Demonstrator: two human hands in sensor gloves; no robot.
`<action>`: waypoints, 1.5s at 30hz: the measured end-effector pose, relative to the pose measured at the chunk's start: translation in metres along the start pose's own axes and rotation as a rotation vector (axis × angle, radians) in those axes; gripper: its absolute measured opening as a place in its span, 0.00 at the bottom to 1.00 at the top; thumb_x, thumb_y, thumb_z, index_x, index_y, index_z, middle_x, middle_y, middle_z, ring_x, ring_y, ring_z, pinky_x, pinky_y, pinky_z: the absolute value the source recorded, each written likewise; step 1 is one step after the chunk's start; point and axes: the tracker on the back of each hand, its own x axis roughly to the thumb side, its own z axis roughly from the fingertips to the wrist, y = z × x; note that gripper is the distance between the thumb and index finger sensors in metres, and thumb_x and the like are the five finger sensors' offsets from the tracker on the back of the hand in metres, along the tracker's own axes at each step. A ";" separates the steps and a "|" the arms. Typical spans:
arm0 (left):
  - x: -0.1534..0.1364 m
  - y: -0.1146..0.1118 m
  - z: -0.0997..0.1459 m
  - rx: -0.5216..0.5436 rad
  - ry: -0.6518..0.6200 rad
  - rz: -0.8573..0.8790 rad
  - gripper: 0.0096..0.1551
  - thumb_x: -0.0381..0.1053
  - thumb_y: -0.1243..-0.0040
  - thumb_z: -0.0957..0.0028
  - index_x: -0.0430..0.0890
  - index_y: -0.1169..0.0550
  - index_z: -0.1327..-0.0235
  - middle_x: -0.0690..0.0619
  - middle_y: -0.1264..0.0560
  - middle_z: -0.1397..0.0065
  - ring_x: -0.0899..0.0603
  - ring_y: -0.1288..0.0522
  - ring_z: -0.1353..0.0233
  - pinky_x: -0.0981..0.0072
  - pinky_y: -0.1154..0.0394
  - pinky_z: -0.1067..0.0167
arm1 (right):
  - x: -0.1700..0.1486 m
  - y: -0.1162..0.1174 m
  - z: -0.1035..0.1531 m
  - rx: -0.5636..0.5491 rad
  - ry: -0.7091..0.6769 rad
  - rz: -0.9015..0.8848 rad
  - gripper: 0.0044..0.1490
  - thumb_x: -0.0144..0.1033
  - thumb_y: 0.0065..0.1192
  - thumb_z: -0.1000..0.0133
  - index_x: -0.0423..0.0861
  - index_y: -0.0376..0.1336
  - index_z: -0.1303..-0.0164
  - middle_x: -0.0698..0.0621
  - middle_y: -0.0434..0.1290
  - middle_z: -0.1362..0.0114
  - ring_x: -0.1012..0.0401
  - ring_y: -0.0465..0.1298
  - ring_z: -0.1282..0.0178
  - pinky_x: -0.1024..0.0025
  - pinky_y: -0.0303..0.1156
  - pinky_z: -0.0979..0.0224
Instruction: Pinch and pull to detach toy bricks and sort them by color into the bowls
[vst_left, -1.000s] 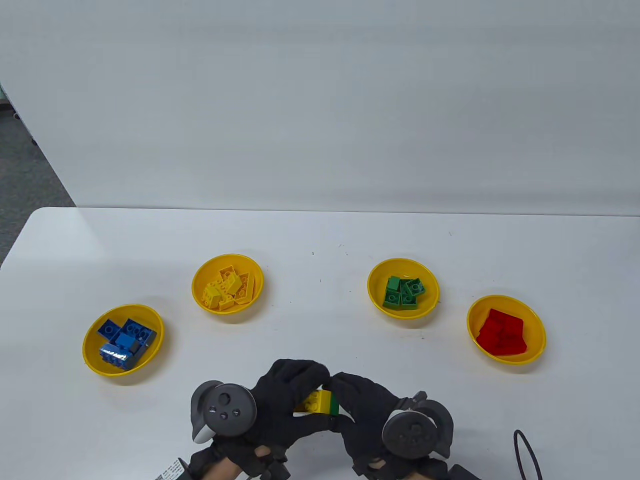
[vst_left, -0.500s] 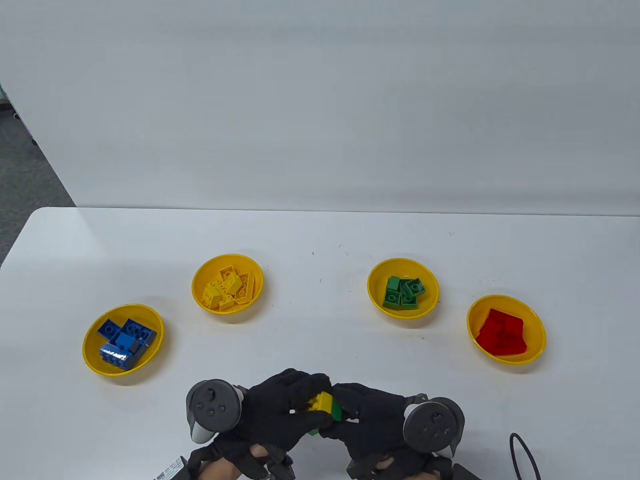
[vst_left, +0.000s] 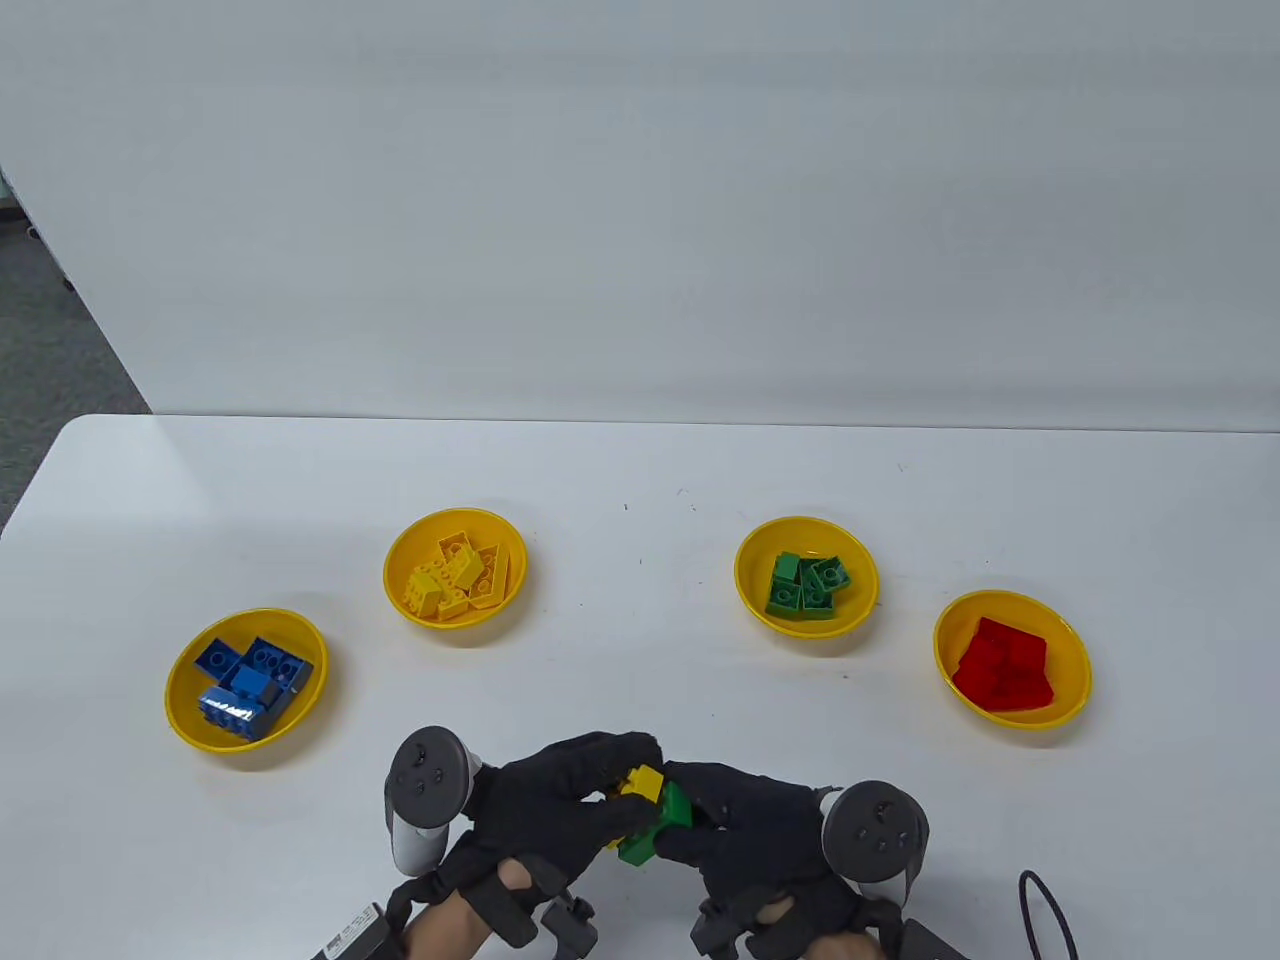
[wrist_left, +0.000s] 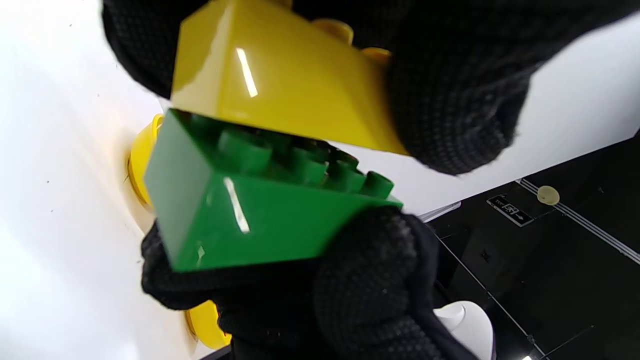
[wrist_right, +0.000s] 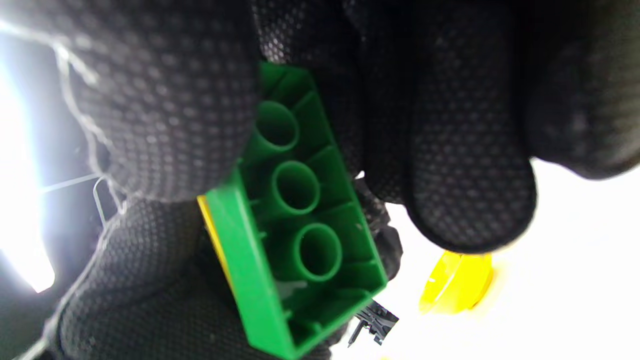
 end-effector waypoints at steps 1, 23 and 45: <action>0.000 0.002 0.000 -0.001 0.001 -0.029 0.35 0.59 0.21 0.57 0.44 0.16 0.39 0.39 0.16 0.40 0.32 0.18 0.41 0.35 0.24 0.40 | 0.001 0.001 0.001 0.003 -0.001 0.016 0.37 0.44 0.79 0.70 0.32 0.82 0.59 0.32 0.86 0.52 0.44 0.91 0.67 0.41 0.85 0.62; 0.008 0.161 -0.099 0.362 0.548 -0.866 0.43 0.53 0.26 0.46 0.48 0.34 0.20 0.39 0.28 0.23 0.31 0.24 0.29 0.34 0.27 0.34 | -0.005 -0.027 -0.002 0.086 -0.037 0.250 0.39 0.45 0.77 0.63 0.31 0.77 0.49 0.31 0.81 0.45 0.41 0.87 0.58 0.36 0.80 0.54; 0.075 0.148 -0.024 0.490 0.184 -0.954 0.41 0.63 0.33 0.47 0.47 0.30 0.24 0.36 0.29 0.23 0.28 0.26 0.28 0.32 0.29 0.34 | -0.022 -0.036 -0.006 0.084 0.047 0.264 0.40 0.45 0.76 0.62 0.31 0.76 0.47 0.30 0.81 0.44 0.40 0.86 0.57 0.36 0.79 0.54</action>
